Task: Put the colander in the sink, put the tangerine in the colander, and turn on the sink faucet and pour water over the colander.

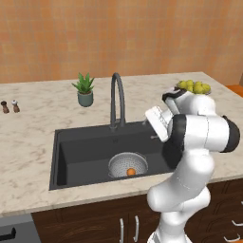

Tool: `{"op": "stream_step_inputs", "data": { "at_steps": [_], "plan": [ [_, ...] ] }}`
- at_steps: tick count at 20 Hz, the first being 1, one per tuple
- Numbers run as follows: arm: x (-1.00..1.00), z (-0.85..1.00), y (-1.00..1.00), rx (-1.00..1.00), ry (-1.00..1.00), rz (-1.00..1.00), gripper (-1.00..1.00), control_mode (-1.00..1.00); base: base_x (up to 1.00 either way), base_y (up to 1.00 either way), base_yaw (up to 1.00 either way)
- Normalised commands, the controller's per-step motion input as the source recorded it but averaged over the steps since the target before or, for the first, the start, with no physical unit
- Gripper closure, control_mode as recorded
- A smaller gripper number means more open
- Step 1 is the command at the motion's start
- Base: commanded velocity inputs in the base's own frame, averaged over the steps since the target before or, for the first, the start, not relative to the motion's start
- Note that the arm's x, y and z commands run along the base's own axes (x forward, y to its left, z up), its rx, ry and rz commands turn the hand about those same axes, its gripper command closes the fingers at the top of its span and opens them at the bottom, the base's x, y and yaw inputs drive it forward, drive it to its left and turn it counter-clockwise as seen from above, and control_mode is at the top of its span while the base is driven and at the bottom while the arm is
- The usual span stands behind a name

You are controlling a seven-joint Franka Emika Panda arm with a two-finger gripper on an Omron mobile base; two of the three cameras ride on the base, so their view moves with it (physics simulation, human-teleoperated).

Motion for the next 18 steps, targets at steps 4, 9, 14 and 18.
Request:
{"op": "stream_step_inputs", "data": {
  "at_steps": [4,9,14,18],
  "plan": [
    [0.05,0.46,-0.12,0.02,-0.04,-0.19,-1.0,-1.0,0.0,0.0,0.0],
    [0.19,0.14,-0.2,0.19,0.0,-0.11,-1.0,-1.0,0.0,0.0,0.0],
    [0.4,0.0,-0.09,0.25,0.0,-0.1,-1.0,-1.0,0.0,0.0,0.0],
    [0.69,0.0,-0.01,0.25,0.0,-0.07,-1.0,-1.0,0.0,0.0,0.0]
  ]
}}
